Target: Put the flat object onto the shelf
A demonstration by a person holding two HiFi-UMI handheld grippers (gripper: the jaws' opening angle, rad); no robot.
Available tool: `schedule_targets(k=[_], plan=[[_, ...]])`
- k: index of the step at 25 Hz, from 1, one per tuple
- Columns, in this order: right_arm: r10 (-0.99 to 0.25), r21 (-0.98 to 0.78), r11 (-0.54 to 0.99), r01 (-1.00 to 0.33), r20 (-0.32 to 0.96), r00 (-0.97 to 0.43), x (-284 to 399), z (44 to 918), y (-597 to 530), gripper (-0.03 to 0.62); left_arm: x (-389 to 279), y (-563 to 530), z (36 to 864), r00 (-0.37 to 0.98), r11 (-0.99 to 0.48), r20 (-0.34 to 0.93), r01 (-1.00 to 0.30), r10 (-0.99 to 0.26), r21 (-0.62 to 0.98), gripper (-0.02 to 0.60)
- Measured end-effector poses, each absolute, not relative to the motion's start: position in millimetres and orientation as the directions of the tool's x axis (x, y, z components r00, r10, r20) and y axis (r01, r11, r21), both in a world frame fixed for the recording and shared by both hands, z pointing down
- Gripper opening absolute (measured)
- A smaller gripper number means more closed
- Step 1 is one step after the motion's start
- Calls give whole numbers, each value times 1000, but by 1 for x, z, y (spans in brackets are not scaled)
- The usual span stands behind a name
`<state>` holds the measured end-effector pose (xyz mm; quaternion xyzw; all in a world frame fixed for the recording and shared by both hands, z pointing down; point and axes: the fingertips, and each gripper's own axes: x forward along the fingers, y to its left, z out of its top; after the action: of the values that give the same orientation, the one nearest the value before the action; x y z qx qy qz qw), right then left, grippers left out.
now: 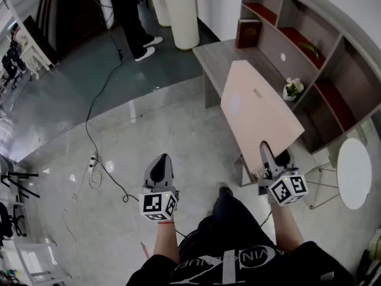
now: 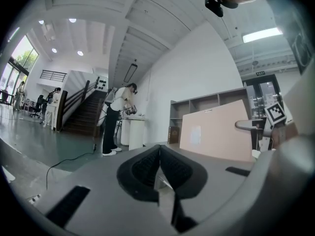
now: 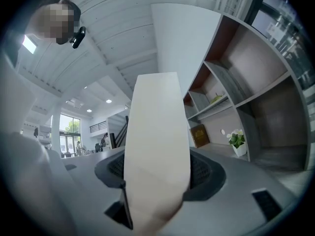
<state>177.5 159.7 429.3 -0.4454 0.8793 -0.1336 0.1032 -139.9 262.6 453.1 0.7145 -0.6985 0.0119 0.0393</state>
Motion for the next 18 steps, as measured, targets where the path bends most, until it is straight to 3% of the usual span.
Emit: schedule_targets(k=[10, 18], plan=[[-815, -374, 552, -745, -52, -578, 142, 451, 77, 293, -182, 169, 450, 15, -13, 74, -1000, -997, 27, 5], [-828, -423, 517, -744, -28, -560, 128, 459, -2, 293, -181, 69, 461, 88, -84, 114, -996, -990, 42, 5]])
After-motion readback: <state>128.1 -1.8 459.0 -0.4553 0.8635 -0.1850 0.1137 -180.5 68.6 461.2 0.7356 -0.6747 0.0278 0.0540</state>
